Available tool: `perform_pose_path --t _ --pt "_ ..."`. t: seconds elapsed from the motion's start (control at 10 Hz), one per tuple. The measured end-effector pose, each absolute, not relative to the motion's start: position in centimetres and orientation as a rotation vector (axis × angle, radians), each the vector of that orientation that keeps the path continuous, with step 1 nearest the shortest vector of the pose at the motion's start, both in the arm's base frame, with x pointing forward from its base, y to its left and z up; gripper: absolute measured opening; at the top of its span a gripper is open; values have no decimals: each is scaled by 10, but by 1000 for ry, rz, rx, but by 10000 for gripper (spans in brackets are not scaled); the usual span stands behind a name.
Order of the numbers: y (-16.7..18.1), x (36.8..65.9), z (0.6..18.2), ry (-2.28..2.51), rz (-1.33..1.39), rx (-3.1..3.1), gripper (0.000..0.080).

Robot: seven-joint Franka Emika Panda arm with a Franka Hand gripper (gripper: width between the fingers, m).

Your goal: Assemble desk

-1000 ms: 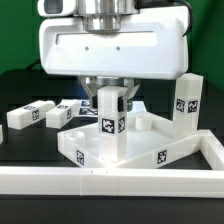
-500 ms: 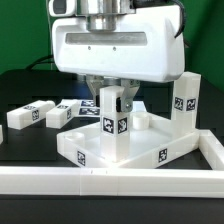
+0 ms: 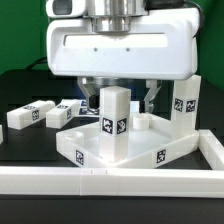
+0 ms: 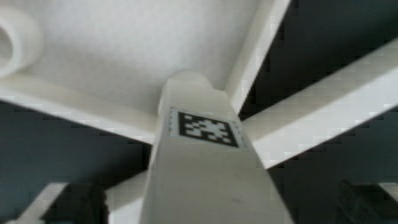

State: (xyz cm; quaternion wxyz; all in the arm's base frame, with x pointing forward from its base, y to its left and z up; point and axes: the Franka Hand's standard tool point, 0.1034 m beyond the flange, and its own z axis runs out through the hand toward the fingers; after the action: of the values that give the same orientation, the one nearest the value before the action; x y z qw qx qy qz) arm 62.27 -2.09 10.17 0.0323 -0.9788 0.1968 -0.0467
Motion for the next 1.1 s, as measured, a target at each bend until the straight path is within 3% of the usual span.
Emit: perform_pose_path --t 1.1 --pt "-25 622 101 -729 -166 -3042 649"
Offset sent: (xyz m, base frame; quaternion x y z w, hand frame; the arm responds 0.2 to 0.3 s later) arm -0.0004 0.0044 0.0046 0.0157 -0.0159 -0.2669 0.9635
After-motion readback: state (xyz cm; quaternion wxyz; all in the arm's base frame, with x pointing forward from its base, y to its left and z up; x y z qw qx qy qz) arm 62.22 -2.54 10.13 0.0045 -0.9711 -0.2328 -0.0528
